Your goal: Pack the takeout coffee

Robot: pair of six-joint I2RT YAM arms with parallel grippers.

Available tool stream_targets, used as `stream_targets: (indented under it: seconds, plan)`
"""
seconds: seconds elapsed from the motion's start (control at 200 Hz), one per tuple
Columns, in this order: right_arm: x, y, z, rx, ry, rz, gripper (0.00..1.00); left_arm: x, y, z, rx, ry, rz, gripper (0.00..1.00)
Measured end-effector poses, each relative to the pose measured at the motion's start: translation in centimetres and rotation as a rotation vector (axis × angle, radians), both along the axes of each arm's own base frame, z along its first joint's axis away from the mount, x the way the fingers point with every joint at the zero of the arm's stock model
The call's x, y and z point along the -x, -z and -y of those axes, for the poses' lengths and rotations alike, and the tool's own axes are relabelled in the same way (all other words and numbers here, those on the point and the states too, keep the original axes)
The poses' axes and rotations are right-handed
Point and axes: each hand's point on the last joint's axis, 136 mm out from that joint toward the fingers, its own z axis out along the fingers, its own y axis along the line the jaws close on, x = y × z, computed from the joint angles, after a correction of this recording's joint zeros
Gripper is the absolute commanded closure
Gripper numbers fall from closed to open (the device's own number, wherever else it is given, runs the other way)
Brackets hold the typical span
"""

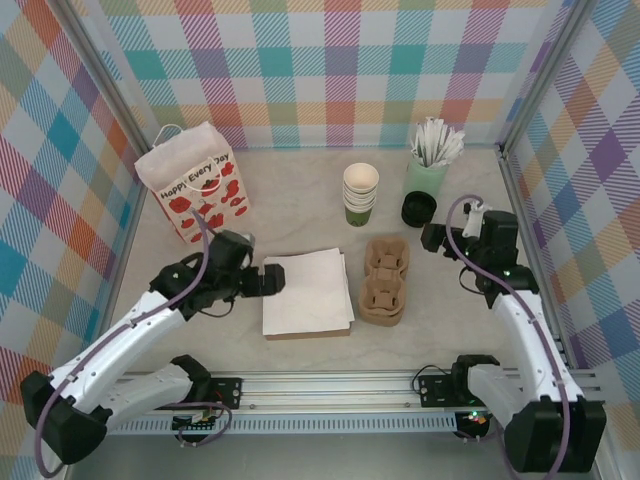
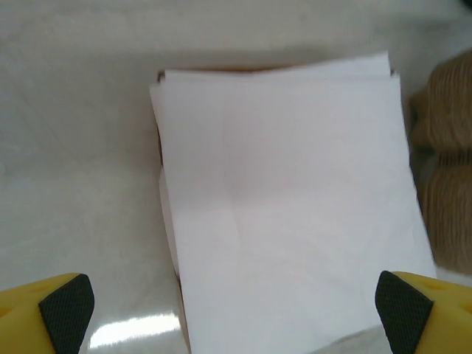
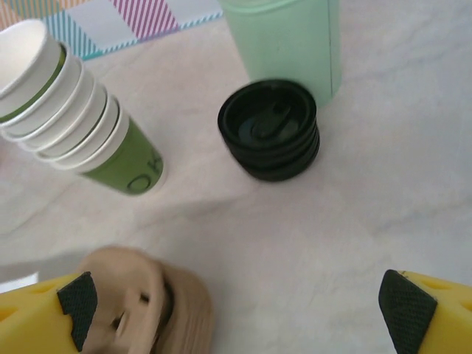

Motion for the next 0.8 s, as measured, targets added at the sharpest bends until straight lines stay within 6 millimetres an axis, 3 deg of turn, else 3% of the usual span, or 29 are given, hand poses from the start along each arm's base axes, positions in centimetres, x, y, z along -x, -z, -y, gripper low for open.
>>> stream_targets:
  seconds: [0.14,0.27,0.39,0.535,0.68,0.8]
  plan:
    - [2.5,0.6,0.0,-0.003,0.003,-0.083,0.00,3.8,0.8,1.5,-0.104,0.079,-0.048,0.00]
    - [3.8,1.7,0.3,-0.001,0.020,-0.152,0.00,5.9,0.6,3.7,-0.185,0.128,-0.048,0.00]
    - [4.2,2.2,0.6,0.007,0.042,-0.179,0.00,7.3,1.1,6.7,-0.235,0.157,-0.058,0.00]
    - [4.4,2.5,1.0,0.023,0.060,-0.194,0.00,8.9,3.4,9.6,-0.275,0.161,-0.111,0.00]
    - [4.5,2.6,1.3,0.034,0.071,-0.199,0.00,9.8,5.7,10.8,-0.283,0.118,-0.193,0.00]
    - [4.5,2.6,1.4,0.040,0.078,-0.199,0.00,10.3,6.5,11.0,-0.271,0.080,-0.237,0.01]
